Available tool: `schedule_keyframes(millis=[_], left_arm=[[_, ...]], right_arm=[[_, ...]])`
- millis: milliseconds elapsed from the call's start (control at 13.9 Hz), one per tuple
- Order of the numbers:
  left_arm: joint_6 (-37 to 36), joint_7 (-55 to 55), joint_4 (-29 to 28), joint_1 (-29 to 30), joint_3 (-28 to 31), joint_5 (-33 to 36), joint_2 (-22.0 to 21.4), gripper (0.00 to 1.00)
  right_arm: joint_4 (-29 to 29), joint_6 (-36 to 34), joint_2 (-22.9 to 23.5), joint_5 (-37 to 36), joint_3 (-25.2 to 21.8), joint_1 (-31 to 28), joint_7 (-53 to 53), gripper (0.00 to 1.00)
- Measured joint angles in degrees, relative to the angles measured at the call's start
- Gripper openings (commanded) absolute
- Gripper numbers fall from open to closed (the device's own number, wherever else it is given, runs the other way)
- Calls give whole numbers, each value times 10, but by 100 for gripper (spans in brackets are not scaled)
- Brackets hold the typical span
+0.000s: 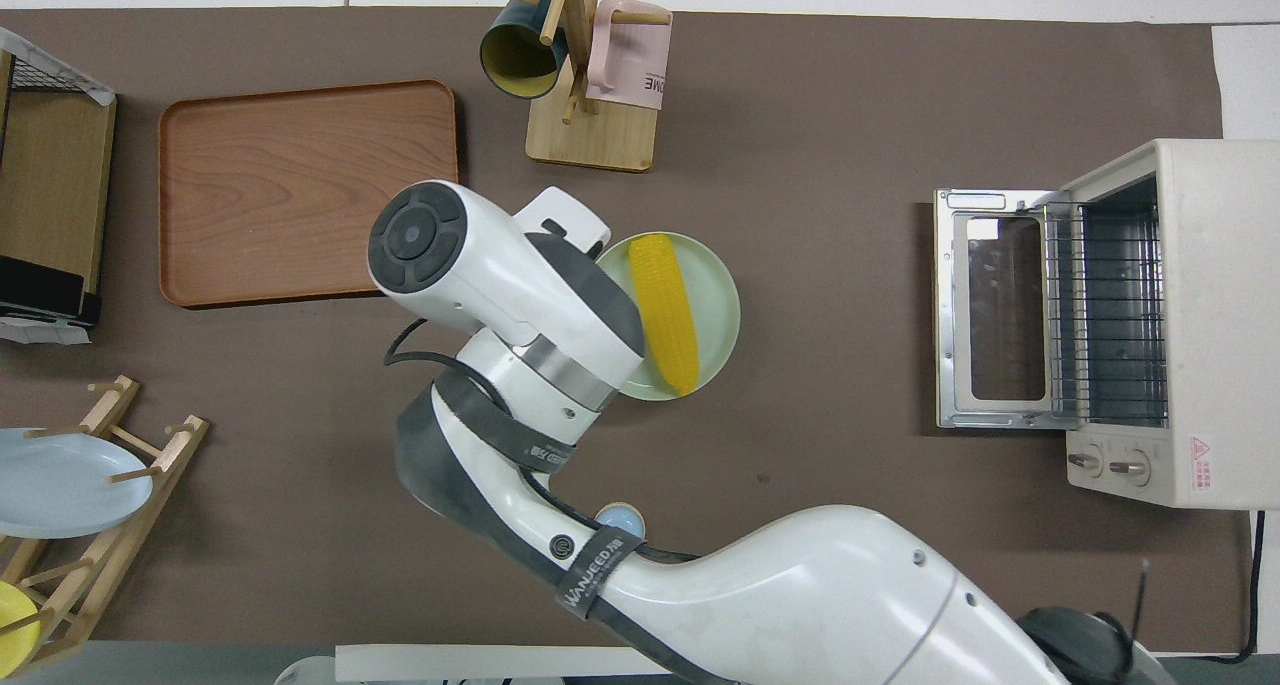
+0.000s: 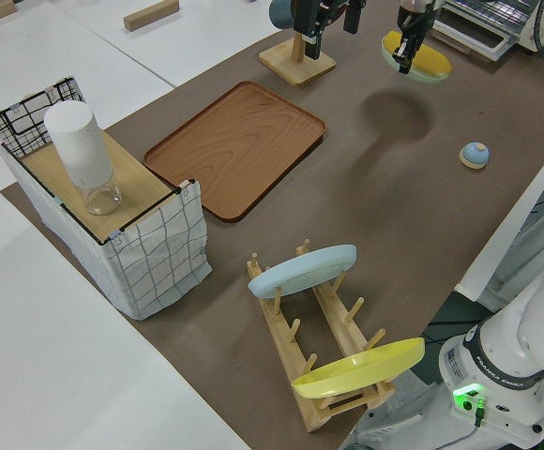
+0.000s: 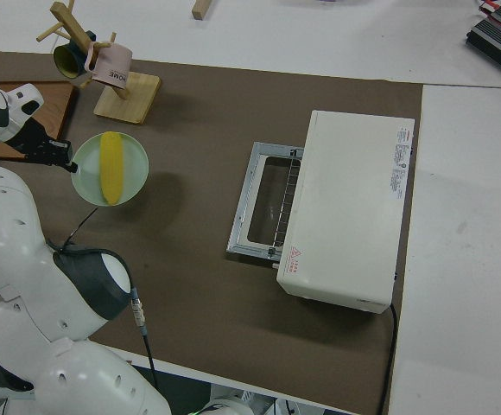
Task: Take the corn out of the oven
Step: 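Pull the green plate with corn out of the oven with the right gripper, then set the plate on the table and release while the left gripper approaches, then grasp the corn with the left gripper while the right gripper reaches the oven door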
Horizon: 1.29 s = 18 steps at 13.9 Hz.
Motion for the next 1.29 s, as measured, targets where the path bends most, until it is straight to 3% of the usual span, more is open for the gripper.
schedule_keyframes(millis=[72, 216, 431, 503, 647, 719, 863, 935, 1078, 1294], left_arm=[[0, 0, 0, 0, 0, 0, 0, 100], [0, 0, 0, 0, 0, 0, 0, 100], [0, 0, 0, 0, 0, 0, 0, 100], [-1, 0, 0, 0, 0, 0, 0, 100], [-18, 0, 0, 0, 0, 0, -2, 100], [-24, -1, -2, 0, -1, 0, -5, 99], [-5, -33, -36, -5, -10, -1, -21, 99], [39, -71, -75, -17, -23, -1, -34, 99], [156, -185, -168, -69, -50, -2, -50, 99], [307, -336, -249, -185, -67, -1, -4, 99]], right_arm=[[6, 21, 20, 2, 0, 9, 15, 5], [7, 58, 47, 7, -1, 14, 35, 42], [18, 73, 45, 28, -6, -6, 49, 83], [25, 68, 29, 28, -8, -20, 49, 86], [20, 15, -25, 29, -9, -68, -6, 80], [-1, -11, -58, 31, -9, -102, -58, 71], [-94, -18, -125, 35, -9, -177, -166, 38], [-156, -8, -157, 36, -9, -215, -219, 27], [-282, 47, -203, 36, -10, -279, -292, 9], [-452, 183, -247, 7, -11, -337, -358, 3]])
